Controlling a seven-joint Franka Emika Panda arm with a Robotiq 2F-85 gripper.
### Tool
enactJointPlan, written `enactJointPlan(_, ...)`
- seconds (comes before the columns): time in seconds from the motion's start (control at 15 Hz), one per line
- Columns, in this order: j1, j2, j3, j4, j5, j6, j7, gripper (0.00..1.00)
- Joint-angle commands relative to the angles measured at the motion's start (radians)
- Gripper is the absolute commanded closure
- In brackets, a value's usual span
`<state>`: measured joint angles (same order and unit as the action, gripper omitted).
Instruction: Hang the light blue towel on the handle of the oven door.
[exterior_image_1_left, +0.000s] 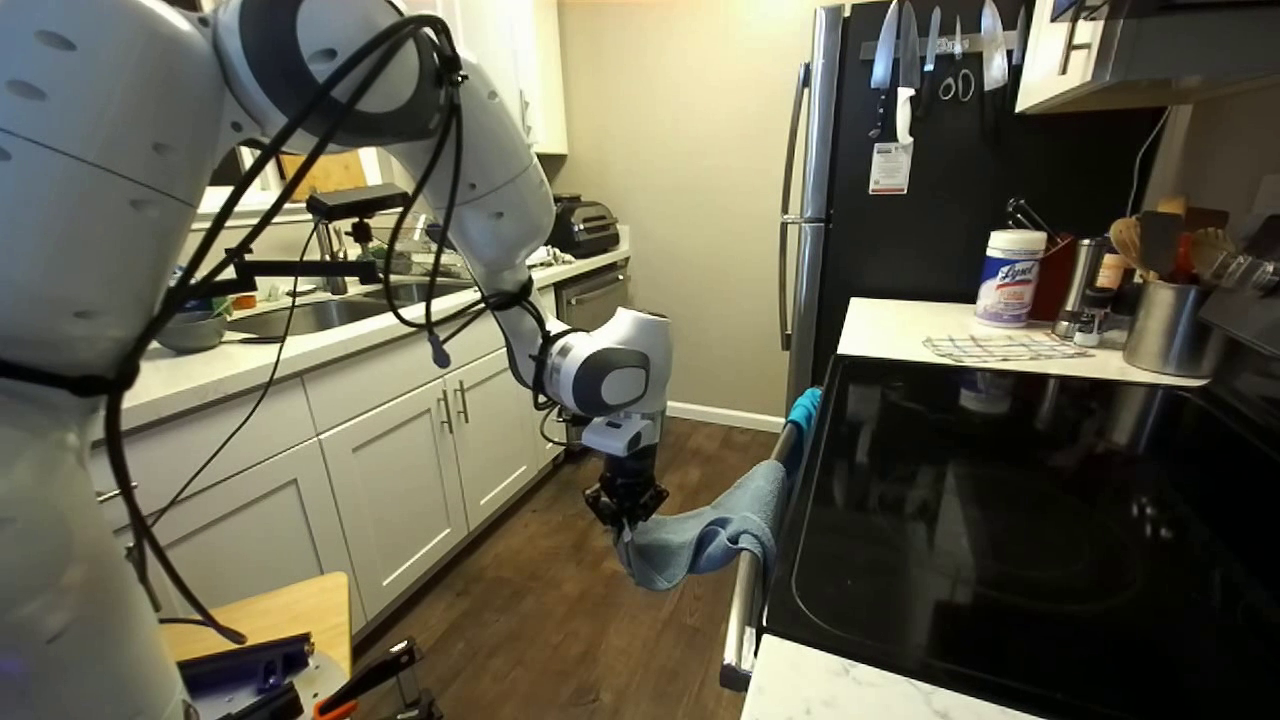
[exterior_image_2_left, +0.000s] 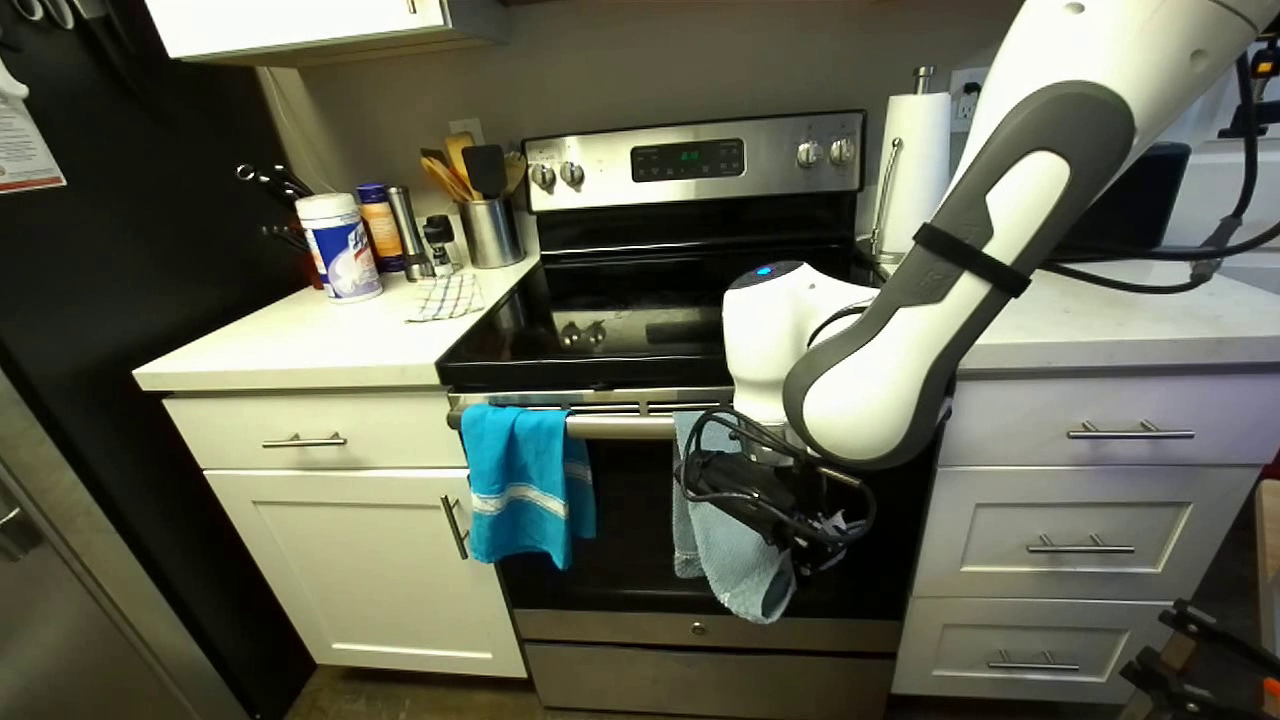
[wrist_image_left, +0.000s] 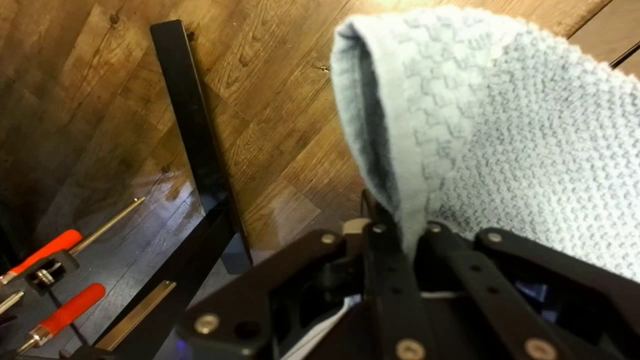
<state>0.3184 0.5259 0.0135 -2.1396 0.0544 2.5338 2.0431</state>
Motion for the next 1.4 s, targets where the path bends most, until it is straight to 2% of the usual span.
enactJointPlan(0.0, 0.024, -0.039, -0.028, -0.066, -0.041, 0.059, 0.029, 0.98)
enactJointPlan(0.27, 0.034, -0.035, -0.036, -0.079, -0.051, 0.066, 0.031, 0.98)
enactJointPlan(0.33, 0.029, -0.036, -0.03, -0.078, -0.041, 0.058, 0.029, 0.93)
enactJointPlan(0.4, 0.013, -0.036, -0.013, -0.079, -0.008, 0.057, 0.023, 0.68)
enactJointPlan(0.53, 0.008, -0.037, -0.011, -0.079, -0.002, 0.055, 0.023, 0.64)
enactJointPlan(1.2, 0.01, -0.058, -0.025, -0.118, -0.032, 0.102, 0.007, 0.01)
enactJointPlan(1.33, 0.006, -0.079, -0.027, -0.152, -0.034, 0.135, -0.005, 0.0)
